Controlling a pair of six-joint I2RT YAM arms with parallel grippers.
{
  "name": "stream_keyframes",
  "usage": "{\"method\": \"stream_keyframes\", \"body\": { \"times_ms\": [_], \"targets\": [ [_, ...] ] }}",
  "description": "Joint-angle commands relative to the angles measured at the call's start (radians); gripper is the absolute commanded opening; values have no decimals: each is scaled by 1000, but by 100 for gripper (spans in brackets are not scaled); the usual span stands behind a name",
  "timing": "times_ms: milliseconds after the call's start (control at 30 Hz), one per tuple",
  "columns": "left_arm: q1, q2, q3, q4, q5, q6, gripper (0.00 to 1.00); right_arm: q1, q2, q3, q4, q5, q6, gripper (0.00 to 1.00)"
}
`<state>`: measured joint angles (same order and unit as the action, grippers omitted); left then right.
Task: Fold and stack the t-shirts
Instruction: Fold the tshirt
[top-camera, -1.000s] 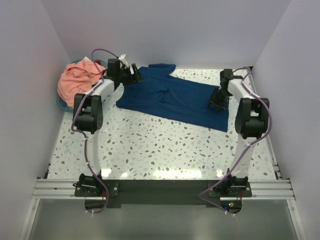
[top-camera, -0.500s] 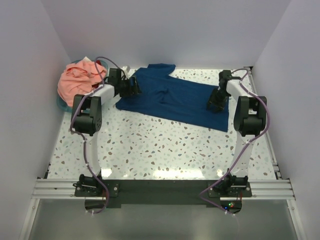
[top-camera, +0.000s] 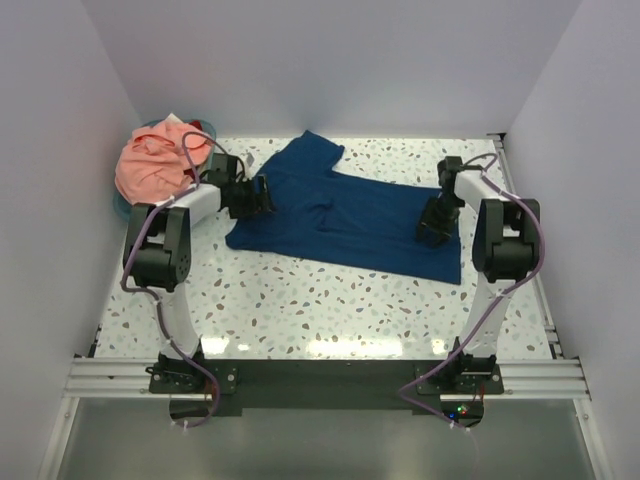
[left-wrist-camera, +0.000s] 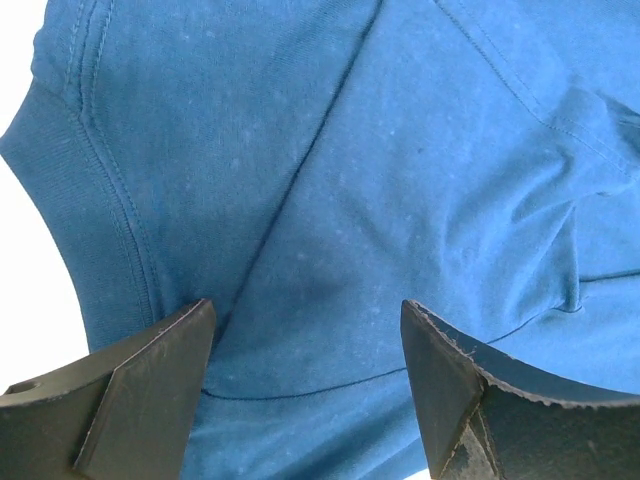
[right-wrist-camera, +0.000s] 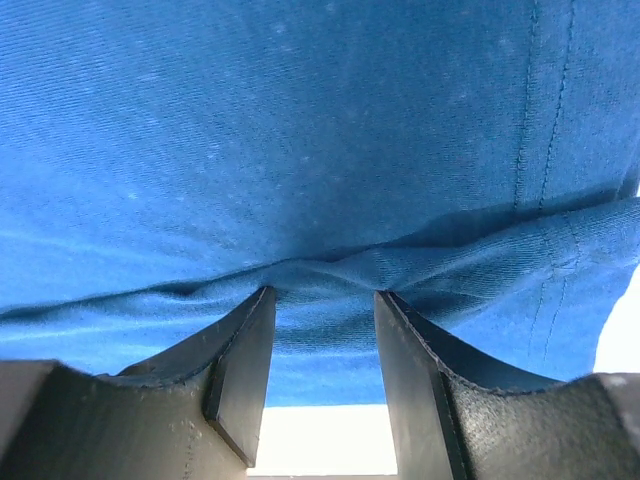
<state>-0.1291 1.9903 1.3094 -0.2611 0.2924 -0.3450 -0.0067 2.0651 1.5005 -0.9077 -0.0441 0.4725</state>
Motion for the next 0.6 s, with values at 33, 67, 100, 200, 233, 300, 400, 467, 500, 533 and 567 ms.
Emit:
{"method": "stream_keyframes", "body": {
  "times_ms": [33,67,100,200,233,300,400,467,500,533,567],
  "targets": [
    [-17,-54,-111,-217,-68,-18,81,-1,-11,-95,-88,46,5,49],
    [-29,-68,-122,-234,-68,-19,81,-1,-16,-103,-88,46,3,49],
    [-33,-83,-136,-242,-68,-20,81,-1,-19,-103,-86,46,3,49],
    [-53,-125,-122,-270,-71,-15,81,-1,-23,-85,-85,47,-3,49],
    [-58,-134,-108,-279,-73,-14,81,-1,-29,-62,-86,21,-6,49],
    [-58,-125,-32,-297,-79,-12,81,-1,-33,-31,-95,16,-11,49],
    [-58,-96,130,-326,-101,-5,81,-1,-42,52,-118,38,-14,50],
    [-58,-39,221,-307,-99,-3,81,-3,-22,122,-138,65,-8,51],
    [-58,14,310,-299,-87,-3,81,-3,-14,142,-140,67,-8,51],
    [-58,43,353,-278,-78,-6,82,-3,-8,168,-128,64,-9,51],
    [-58,73,393,-268,-67,-11,82,-4,10,178,-119,52,-9,51]
  ]
}}
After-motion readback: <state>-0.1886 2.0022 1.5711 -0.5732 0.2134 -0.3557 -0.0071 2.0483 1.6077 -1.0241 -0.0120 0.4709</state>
